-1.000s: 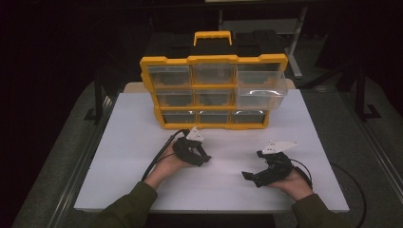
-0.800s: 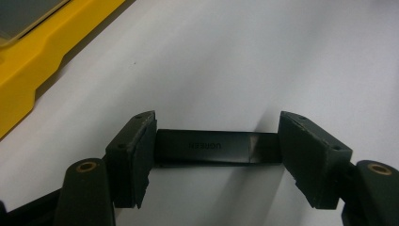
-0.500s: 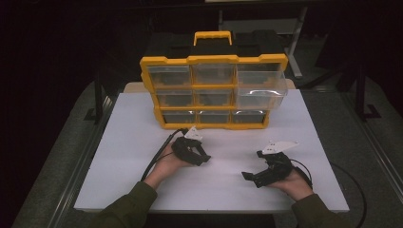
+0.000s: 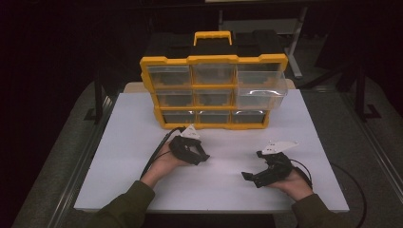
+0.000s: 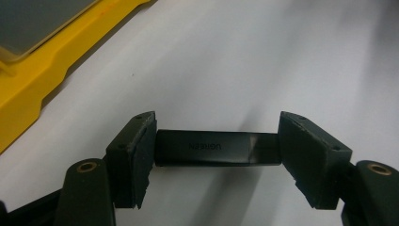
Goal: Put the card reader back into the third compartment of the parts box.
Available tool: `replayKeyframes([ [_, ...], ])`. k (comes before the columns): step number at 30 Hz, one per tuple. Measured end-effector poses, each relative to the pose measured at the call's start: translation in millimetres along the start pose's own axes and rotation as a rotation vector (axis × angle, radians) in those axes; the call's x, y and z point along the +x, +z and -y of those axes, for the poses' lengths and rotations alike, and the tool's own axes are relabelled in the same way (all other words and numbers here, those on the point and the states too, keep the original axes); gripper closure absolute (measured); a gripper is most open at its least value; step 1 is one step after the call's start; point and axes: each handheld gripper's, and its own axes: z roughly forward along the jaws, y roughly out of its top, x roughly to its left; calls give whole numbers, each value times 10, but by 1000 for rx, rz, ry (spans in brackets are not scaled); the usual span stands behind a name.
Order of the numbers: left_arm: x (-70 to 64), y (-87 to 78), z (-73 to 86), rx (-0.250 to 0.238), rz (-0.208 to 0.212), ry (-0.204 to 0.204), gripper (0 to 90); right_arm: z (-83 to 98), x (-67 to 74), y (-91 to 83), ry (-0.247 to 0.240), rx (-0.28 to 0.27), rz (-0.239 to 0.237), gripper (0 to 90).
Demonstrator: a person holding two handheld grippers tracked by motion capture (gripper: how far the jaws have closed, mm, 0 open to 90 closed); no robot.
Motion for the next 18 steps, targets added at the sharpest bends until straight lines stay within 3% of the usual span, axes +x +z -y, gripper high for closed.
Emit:
replayKeyframes([
  [18, 32, -223, -65, -25, 67, 6, 303, -1, 1, 0, -1, 0, -1, 0],
])
